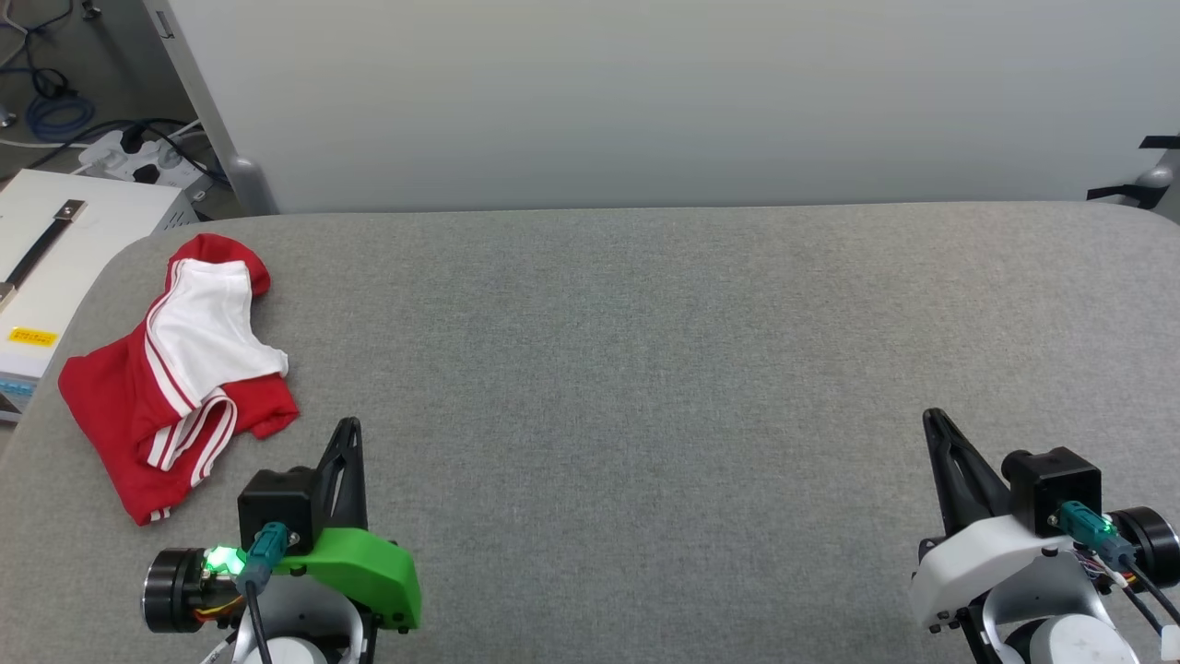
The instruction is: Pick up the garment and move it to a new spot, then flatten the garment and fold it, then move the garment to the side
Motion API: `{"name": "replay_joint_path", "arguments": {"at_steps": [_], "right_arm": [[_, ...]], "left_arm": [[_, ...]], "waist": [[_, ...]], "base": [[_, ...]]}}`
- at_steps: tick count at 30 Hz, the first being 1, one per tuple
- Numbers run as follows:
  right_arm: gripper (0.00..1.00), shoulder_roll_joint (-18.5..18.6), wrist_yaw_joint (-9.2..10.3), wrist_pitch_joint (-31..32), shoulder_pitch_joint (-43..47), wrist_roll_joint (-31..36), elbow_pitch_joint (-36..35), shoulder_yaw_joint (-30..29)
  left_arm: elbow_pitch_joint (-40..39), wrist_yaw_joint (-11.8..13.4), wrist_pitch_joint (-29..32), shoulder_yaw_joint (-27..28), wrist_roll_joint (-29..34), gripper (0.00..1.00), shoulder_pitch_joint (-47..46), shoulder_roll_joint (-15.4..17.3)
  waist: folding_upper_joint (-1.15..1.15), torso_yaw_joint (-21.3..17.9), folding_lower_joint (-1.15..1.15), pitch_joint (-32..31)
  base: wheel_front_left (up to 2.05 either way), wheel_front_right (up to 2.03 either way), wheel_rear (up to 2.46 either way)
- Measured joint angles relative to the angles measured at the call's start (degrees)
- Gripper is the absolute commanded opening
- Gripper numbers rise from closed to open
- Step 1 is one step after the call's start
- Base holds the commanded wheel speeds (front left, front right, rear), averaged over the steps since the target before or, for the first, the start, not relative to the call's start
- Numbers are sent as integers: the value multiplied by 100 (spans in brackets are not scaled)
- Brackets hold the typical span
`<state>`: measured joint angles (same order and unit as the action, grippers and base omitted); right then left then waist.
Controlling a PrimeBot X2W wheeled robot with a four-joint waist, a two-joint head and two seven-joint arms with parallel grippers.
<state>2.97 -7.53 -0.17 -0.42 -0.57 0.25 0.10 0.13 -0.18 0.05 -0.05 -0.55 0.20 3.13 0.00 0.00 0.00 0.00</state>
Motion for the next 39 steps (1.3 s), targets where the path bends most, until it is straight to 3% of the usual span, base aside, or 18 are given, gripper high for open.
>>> {"name": "replay_joint_path", "arguments": {"at_steps": [23,24,39], "right_arm": [[0,0,0,0,0,0,0,0],[100,0,0,0,0,-3,1,1],[100,1,0,-112,0,-125,49,-55]], "left_arm": [[0,0,0,-1,0,0,0,0],[1,0,0,-1,-2,100,0,1],[94,-1,-115,-5,-121,100,0,1]], "waist": [[0,0,0,0],[0,0,0,0],[0,-3,0,9]], "base": [[0,0,0],[0,0,0],[0,0,0]]}}
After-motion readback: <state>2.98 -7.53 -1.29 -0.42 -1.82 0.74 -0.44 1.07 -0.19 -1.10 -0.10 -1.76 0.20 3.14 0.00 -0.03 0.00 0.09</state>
